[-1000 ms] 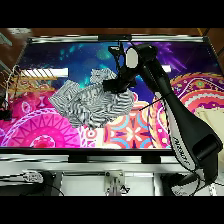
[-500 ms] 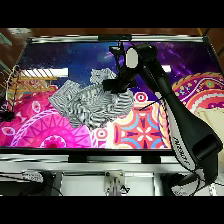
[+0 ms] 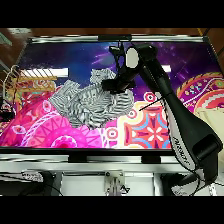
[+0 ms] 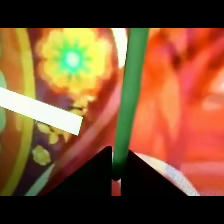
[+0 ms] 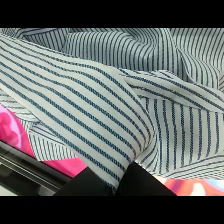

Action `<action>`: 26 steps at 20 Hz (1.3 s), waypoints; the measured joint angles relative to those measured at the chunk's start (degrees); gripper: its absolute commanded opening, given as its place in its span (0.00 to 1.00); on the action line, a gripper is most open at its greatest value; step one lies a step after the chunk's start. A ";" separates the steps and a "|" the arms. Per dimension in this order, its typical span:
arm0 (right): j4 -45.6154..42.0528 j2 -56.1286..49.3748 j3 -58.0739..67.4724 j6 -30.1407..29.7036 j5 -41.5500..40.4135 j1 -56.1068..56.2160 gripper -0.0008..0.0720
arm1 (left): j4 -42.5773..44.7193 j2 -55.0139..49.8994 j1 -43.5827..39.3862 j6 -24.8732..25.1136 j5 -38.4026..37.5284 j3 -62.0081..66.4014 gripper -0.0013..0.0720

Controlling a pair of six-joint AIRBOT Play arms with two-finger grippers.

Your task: Fold the shirts.

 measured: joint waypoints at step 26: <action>-13.14 2.45 0.07 -1.92 6.05 -5.84 0.11 | -3.85 51.49 -59.98 0.09 -43.54 -4.50 0.09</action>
